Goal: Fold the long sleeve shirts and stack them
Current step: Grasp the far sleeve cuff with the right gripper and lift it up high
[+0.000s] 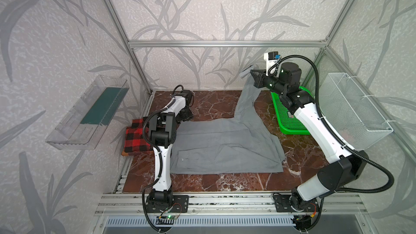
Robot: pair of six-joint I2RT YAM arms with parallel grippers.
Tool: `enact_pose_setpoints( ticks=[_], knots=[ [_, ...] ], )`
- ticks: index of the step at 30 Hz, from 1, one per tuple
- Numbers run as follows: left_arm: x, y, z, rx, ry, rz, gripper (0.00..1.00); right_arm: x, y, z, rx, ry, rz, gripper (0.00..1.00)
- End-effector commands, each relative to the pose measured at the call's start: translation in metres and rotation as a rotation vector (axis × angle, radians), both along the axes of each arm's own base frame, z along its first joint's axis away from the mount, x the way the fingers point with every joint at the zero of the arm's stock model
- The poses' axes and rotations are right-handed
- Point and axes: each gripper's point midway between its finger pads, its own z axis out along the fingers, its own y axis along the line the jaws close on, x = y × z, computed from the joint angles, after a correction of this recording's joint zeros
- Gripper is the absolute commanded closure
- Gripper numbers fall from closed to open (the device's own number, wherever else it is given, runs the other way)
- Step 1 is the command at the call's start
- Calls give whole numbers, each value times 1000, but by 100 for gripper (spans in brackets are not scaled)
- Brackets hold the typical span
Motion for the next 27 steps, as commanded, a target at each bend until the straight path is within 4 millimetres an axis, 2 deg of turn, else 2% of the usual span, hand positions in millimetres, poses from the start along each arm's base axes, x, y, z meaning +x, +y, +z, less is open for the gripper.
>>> enact_pose_setpoints(
  ticks=[1,4,8,14,21,27],
  knots=[
    [-16,-2,-21,4,75,12,39,-11,-3,25,30,-71,12,100],
    [-18,-2,-28,7,90,6,48,-13,-5,24,23,-75,6,100],
    [-17,-2,-28,13,83,-5,61,-15,-8,24,19,-77,-3,100],
    [-18,-3,-26,18,81,-18,73,-17,-10,25,23,-81,-10,100],
    [-20,-4,-27,16,76,-27,98,-18,-12,26,24,-84,-15,100],
    [-18,-10,-26,-32,55,-31,100,-19,-16,25,20,-81,-32,100]
  ],
)
